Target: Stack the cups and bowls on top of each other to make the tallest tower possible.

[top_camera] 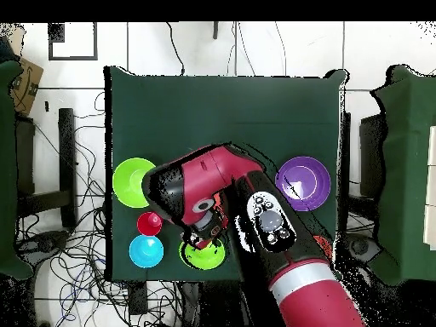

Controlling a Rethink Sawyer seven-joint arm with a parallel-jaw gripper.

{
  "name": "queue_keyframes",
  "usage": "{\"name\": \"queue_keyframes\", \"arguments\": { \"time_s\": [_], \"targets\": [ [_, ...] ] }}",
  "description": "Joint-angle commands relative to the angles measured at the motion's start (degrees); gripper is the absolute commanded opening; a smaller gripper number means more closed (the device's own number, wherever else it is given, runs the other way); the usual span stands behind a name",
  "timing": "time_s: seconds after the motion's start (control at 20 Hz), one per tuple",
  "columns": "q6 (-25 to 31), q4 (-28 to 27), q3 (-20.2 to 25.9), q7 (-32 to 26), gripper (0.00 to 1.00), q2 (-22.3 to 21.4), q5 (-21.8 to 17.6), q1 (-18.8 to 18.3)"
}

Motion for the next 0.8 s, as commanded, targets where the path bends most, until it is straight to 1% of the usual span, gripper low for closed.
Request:
{"name": "queue_keyframes", "arguments": {
  "time_s": [0.05,0.15,0.2,0.3,0.4,0.55,0.7,0.8],
  "targets": [
    [8.7,-6.4,6.8,-23.1,0.0,3.3,-1.3,-4.1],
    [9.3,-7.3,7.2,-23.3,0.0,4.0,-1.5,-4.9],
    [8.6,-7.4,7.4,-22.8,0.0,4.2,-1.6,-5.4],
    [4.7,-7.6,7.6,-20.5,0.0,4.7,-1.0,-6.3],
    [2.1,-7.9,7.9,-19.4,0.0,4.9,-0.8,-7.3],
    [2.0,-9.1,8.7,-20.1,0.0,5.1,-1.5,-8.4],
    [0.8,-11.0,9.2,-18.2,0.0,6.6,-2.2,-8.2],
    [-1.6,-12.4,9.7,-16.4,0.0,8.0,-2.1,-7.9]
  ]
}}
